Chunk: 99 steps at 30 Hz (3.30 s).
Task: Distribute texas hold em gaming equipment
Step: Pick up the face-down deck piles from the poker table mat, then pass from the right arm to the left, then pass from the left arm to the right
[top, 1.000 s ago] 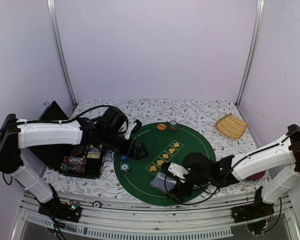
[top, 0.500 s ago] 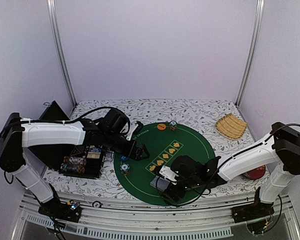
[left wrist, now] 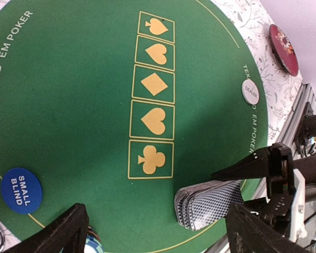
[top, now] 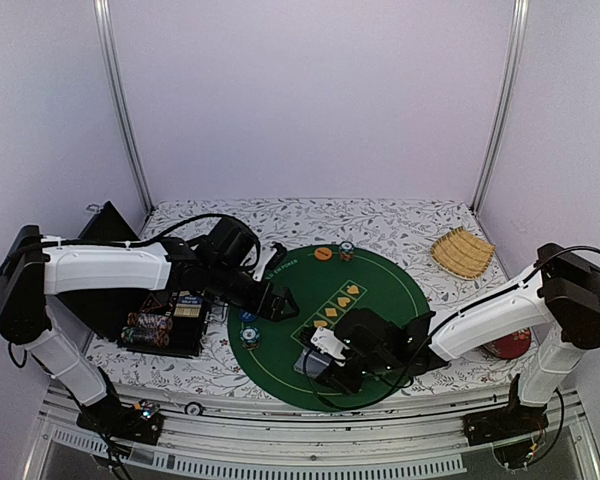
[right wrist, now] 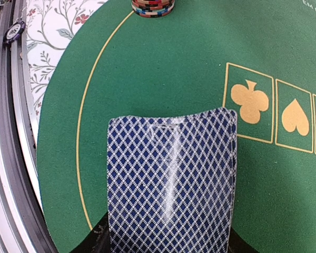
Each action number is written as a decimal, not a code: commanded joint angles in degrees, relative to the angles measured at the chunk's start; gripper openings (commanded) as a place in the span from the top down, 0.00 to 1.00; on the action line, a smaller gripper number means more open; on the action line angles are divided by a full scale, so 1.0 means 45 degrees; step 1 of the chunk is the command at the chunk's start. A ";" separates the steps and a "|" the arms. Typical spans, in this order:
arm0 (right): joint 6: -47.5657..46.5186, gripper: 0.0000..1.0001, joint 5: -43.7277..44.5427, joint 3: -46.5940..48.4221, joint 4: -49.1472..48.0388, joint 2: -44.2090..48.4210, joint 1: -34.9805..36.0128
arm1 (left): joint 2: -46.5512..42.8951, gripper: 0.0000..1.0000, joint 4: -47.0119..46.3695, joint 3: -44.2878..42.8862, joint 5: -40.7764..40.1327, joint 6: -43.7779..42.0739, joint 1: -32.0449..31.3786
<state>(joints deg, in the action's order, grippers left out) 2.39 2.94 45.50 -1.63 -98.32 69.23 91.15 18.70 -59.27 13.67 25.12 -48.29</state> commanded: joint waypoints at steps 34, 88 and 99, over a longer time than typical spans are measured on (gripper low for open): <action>-0.3188 0.54 -0.0227 0.1796 0.2437 0.3182 -0.0722 | -0.0404 0.02 -0.4391 0.1376 0.5363 0.0125 0.0342; -0.6600 0.41 0.2162 0.3221 0.0743 0.1953 -0.0817 | -0.0491 0.70 -0.7243 0.2101 0.8788 0.1576 0.0924; -0.6684 0.28 0.2443 0.3244 0.0520 0.1826 -0.0986 | -0.0564 0.81 -0.6832 0.2208 0.8762 0.1411 0.0925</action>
<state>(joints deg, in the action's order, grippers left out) -28.01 10.44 57.80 3.60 -89.21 65.95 88.86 -12.60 -49.95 49.08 31.79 -43.05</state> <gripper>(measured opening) 0.693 0.206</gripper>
